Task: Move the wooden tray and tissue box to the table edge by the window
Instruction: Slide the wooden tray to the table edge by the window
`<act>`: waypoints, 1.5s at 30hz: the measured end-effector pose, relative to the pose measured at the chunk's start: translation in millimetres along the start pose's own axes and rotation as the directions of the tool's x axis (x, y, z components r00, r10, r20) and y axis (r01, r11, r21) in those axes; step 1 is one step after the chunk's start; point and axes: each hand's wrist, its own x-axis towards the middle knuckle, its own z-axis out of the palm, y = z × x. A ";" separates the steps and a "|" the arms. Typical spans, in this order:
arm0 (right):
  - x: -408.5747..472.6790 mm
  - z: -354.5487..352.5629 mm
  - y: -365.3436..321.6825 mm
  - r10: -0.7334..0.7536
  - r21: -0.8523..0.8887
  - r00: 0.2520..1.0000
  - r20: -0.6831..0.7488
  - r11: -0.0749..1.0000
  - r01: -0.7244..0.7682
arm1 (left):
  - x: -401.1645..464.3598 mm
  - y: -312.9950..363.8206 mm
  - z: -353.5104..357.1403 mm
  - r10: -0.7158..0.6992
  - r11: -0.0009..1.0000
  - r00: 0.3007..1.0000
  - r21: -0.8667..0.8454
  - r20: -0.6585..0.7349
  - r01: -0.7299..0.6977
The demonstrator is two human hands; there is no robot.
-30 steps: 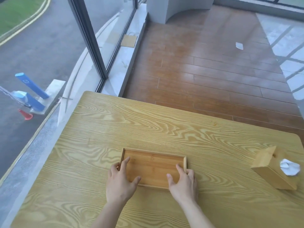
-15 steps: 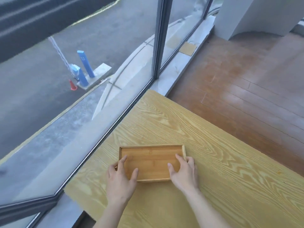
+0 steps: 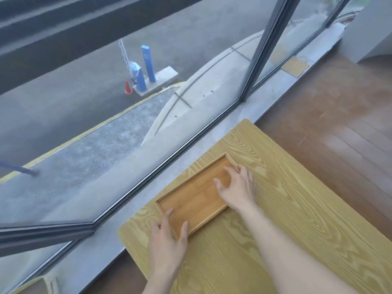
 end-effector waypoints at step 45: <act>-28.4 29.7 12.4 -0.150 -0.110 0.975 0.164 0.979 0.169 | 59.4 -7.5 7.5 0.381 0.784 0.917 0.484 0.119 -0.389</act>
